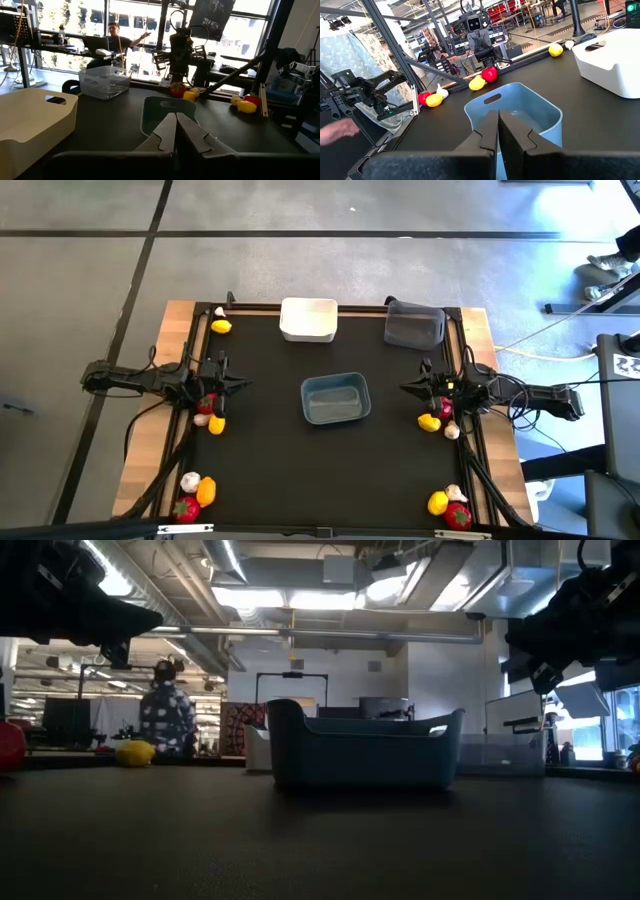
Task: Sort produce into baskets
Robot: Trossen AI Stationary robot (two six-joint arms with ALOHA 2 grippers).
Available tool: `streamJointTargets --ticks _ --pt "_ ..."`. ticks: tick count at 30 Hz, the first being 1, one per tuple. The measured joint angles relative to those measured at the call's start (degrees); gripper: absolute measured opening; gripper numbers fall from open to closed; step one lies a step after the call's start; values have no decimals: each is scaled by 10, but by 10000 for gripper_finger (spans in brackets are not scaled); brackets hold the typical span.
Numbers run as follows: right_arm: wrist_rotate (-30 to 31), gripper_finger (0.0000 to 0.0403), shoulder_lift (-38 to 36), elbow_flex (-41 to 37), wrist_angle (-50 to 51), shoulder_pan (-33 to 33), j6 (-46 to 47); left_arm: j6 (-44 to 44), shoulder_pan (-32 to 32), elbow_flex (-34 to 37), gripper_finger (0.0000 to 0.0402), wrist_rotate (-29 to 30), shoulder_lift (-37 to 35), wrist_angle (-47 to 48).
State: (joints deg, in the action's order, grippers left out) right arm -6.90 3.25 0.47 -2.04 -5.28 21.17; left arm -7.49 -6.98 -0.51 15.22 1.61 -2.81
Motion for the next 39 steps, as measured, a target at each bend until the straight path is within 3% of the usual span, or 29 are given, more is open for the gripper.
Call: streamJointTargets --ticks 12,19,25,39 --pt "5 17 0 0 -4 0 -2 42 0 0 4 3 0 -15" --pt "129 17 0 0 -23 0 0 16 4 0 4 20 0 -79" --pt "135 17 0 0 -24 0 -4 12 25 0 4 64 0 -82" --pt "138 17 0 0 -8 0 -25 -16 106 0 4 67 80 -100"
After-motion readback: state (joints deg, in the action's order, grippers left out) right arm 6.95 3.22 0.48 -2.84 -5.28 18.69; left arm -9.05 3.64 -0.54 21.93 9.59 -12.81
